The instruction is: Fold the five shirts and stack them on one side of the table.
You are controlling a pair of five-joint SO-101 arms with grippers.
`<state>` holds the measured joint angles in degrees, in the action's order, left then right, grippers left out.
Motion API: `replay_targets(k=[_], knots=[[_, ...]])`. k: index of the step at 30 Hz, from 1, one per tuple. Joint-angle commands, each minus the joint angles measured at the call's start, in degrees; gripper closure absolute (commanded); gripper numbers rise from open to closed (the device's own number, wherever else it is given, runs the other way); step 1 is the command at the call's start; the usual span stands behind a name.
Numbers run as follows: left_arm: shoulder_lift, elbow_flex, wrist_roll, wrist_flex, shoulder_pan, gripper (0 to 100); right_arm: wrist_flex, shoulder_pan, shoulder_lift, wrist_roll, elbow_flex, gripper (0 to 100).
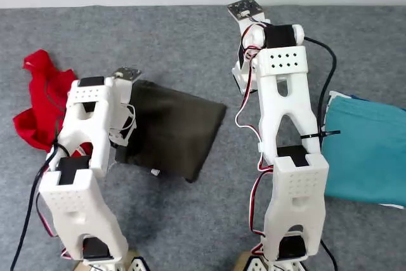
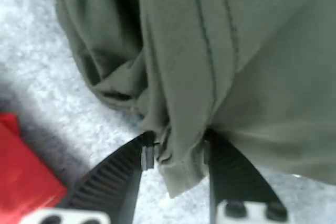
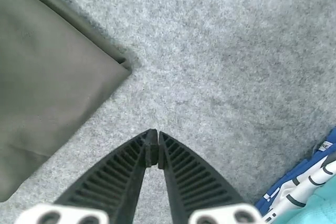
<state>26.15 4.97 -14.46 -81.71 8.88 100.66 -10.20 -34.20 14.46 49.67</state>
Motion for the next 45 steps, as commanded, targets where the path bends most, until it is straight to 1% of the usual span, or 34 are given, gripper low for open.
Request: replay_targets(k=[1,4,5,9,14,17,19,22,29,32,37,40,45], knots=[[0.4,-0.2,-0.6,0.8,-1.4,90,2.2,0.5,2.6,0.4,0.3,98.7],[0.2,-0.2,-0.8,0.4,-3.9,99,2.2,0.4,2.6,0.4,0.3,98.7],[-0.1,-0.5,-1.4,-0.2,-4.7,100,2.2,0.4,2.6,0.4,0.3,98.7],[-4.7,-2.9,-1.9,-3.5,-6.9,100,2.2,0.5,2.6,0.5,0.3,98.7],[-12.8,-7.8,-1.9,-6.9,-6.9,100,2.2,0.6,2.6,0.5,0.3,98.7],[-14.2,-9.9,-2.1,-8.2,-6.6,100,2.2,0.3,2.6,0.5,0.3,98.7],[-14.0,-10.1,-2.2,-7.6,-6.3,100,2.1,0.3,2.6,0.5,0.3,98.7],[-12.2,-10.1,-1.9,-4.4,-5.5,100,2.1,0.3,2.6,0.5,0.3,98.7],[-2.7,-10.2,-2.2,0.8,-0.1,100,2.1,0.3,2.6,0.5,0.3,98.7],[-0.2,-11.3,-2.3,0.5,1.5,100,2.1,0.3,2.6,0.5,0.3,98.7],[1.0,-17.2,-2.1,-0.4,3.2,100,2.1,0.0,2.5,0.6,0.3,98.7],[1.1,-20.0,-2.1,-0.4,3.3,99,2.1,-0.5,2.5,0.6,0.3,98.7],[1.1,-20.4,-2.2,-1.6,2.9,98,2.1,-1.8,2.5,0.6,0.3,98.7]])
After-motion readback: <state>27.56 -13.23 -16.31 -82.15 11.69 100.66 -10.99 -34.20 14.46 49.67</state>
